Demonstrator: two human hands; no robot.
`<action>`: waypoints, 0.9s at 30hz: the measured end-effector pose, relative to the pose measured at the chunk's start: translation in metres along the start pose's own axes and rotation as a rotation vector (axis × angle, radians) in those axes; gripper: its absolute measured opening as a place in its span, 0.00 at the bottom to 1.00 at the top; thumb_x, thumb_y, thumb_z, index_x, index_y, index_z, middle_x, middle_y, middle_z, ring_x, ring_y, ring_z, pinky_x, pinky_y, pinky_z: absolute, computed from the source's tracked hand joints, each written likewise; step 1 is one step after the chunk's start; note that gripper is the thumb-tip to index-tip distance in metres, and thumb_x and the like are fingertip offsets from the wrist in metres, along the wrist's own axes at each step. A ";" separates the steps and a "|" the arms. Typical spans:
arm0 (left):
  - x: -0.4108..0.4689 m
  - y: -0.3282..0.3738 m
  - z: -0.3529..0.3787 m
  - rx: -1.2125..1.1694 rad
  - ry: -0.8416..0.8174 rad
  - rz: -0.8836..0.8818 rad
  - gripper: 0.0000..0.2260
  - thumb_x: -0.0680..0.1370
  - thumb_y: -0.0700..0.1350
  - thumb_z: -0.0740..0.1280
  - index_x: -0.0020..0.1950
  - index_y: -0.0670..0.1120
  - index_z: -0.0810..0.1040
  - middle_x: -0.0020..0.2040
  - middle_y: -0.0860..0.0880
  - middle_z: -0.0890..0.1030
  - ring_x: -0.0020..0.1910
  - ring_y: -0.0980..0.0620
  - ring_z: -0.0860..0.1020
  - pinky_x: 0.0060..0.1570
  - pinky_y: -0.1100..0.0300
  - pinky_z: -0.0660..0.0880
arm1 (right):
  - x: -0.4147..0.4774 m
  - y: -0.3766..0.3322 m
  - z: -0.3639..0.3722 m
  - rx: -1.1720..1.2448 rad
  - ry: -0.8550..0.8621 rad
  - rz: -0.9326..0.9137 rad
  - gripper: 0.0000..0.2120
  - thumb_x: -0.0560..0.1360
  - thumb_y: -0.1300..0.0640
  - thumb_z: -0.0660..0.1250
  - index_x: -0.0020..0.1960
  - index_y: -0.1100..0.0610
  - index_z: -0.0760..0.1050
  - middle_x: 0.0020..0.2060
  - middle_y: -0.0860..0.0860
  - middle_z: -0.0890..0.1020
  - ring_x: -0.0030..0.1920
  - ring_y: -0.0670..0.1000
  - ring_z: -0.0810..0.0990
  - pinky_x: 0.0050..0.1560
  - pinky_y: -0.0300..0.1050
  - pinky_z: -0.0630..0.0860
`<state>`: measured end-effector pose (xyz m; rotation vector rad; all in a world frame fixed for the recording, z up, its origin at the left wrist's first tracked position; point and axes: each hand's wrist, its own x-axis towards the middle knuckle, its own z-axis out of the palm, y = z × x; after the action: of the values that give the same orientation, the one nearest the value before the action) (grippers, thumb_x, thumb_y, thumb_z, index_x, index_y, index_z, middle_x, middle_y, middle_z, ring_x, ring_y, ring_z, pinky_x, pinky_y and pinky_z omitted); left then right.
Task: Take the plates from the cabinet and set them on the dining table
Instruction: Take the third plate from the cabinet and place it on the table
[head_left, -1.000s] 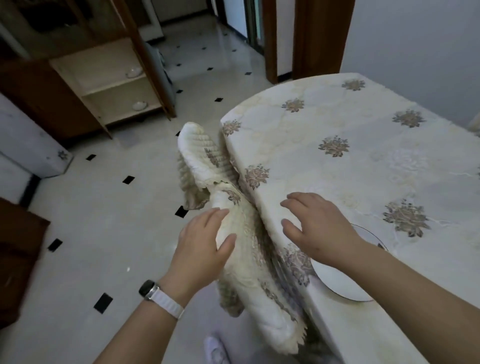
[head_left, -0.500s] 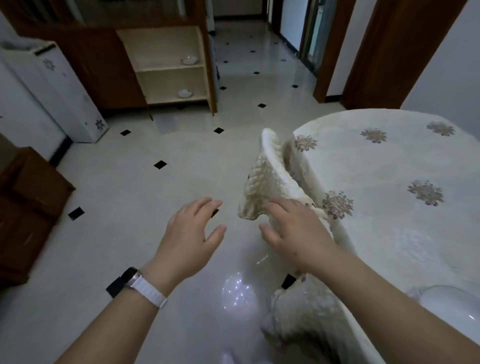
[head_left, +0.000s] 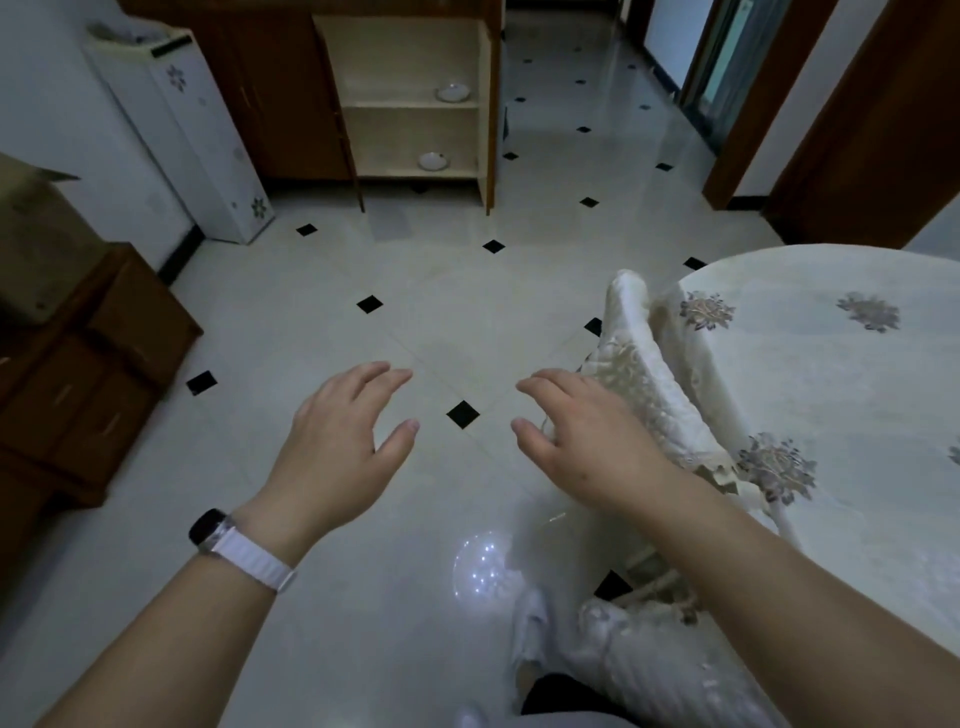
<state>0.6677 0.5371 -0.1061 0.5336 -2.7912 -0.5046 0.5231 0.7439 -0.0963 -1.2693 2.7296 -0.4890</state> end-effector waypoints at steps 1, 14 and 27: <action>0.007 -0.001 0.003 0.003 -0.007 -0.005 0.26 0.75 0.60 0.56 0.71 0.51 0.71 0.69 0.49 0.72 0.68 0.48 0.68 0.67 0.49 0.63 | 0.009 0.004 0.002 0.005 -0.011 -0.004 0.21 0.78 0.45 0.60 0.68 0.53 0.71 0.65 0.49 0.74 0.64 0.54 0.72 0.64 0.52 0.68; 0.211 0.023 0.053 0.102 -0.067 0.007 0.28 0.74 0.62 0.55 0.71 0.52 0.71 0.71 0.50 0.72 0.70 0.49 0.67 0.68 0.50 0.62 | 0.192 0.108 -0.008 0.060 -0.040 -0.053 0.23 0.79 0.43 0.57 0.71 0.52 0.68 0.68 0.49 0.72 0.67 0.53 0.68 0.65 0.50 0.65; 0.353 0.017 0.074 -0.009 -0.040 -0.062 0.23 0.76 0.57 0.60 0.70 0.53 0.71 0.71 0.52 0.71 0.71 0.51 0.66 0.70 0.51 0.62 | 0.323 0.176 -0.029 -0.014 -0.066 -0.057 0.22 0.80 0.43 0.55 0.69 0.52 0.68 0.66 0.49 0.72 0.66 0.53 0.68 0.63 0.48 0.62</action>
<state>0.3220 0.4338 -0.1031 0.6162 -2.8167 -0.5463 0.1780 0.6123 -0.1095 -1.3445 2.6540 -0.4263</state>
